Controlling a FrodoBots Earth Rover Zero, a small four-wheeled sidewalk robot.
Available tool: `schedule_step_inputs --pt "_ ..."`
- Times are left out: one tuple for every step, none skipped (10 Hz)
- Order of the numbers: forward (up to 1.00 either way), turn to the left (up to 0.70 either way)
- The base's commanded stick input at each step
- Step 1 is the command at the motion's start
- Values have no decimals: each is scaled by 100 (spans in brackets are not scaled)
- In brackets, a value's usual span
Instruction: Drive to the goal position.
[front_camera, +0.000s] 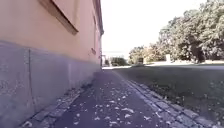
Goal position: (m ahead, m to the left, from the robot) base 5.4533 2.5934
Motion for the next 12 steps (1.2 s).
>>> schedule_step_inputs --pt "70 0" --pt "70 2" --pt "70 5" --pt "70 5" --pt "70 1" --pt "70 0" --pt "70 0" --pt "70 0" --pt "70 0" --pt "70 0" --pt "70 0" --pt "70 0"
